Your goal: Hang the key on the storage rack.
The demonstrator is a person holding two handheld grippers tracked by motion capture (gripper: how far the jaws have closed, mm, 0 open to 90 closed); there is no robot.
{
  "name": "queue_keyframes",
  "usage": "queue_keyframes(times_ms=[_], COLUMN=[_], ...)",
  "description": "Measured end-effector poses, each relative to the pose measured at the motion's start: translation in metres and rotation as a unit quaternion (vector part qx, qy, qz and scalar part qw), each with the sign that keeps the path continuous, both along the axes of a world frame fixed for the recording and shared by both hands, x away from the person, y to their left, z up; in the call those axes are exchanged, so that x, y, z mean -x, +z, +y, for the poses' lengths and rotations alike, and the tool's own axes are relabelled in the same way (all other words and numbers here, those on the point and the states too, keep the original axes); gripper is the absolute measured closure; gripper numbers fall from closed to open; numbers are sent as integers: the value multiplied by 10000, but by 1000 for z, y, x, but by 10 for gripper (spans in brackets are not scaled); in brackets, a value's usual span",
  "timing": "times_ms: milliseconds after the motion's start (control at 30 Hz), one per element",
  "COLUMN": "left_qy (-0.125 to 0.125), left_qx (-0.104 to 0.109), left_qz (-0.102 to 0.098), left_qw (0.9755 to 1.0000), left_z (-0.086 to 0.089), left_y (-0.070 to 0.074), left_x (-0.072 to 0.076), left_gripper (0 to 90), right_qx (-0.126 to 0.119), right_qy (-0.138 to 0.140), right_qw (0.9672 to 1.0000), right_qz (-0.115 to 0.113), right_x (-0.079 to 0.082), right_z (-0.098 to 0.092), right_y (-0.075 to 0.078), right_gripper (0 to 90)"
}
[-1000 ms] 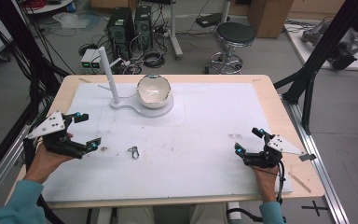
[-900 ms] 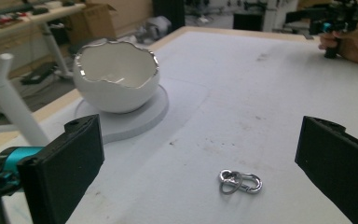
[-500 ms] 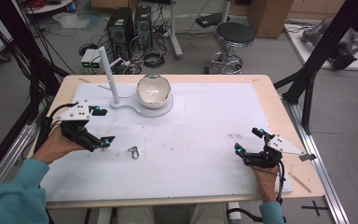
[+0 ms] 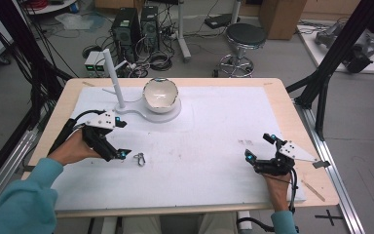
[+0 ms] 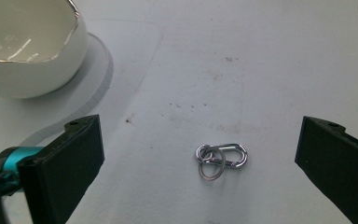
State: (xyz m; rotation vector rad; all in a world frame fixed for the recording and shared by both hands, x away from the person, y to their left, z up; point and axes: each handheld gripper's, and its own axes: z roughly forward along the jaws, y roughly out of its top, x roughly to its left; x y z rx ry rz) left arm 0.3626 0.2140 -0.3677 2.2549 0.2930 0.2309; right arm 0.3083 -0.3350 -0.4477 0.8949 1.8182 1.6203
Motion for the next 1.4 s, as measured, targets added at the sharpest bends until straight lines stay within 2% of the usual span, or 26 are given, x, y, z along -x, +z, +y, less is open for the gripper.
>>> queue_keyframes(times_ms=[267,300,367,500,633,767,867,1067,1200,1400], left_qy=[-162,-194,-187,-257,-224,-244,-279,-251,-213,-248], left_qx=[-438,-583,-612,-845,-918,-1104,-1195,-1403,-1399,-1486], left_qz=[175,213,244,272,365,421,462,511,575,636], left_qw=[9988,9979,9977,9957,9949,9927,9914,9885,9883,9865], left_z=[-17,-20,-21,-25,-29,-32,-33,-36,-36,-36], left_y=[-15,-18,-20,-25,-32,-36,-39,-43,-45,-46], left_x=[-4,-5,-5,-7,-7,-8,-9,-10,-11,-13], left_gripper=[17,18,34,40,40,41,120,140,158,222], right_qx=[3,1,6,1,7,1,0,-10,-10,-13], right_qy=[15,13,19,18,15,19,20,11,11,11], right_qw=[10000,10000,10000,10000,10000,10000,10000,10000,10000,10000], right_qz=[1,-2,0,0,-2,-1,8,22,20,25], right_x=[0,0,0,0,0,0,0,0,0,0], right_z=[0,0,0,0,0,0,0,0,0,0], right_y=[0,0,0,0,0,0,0,0,0,0], right_gripper=[6,6,6,6,6,6,6,6,6,6])
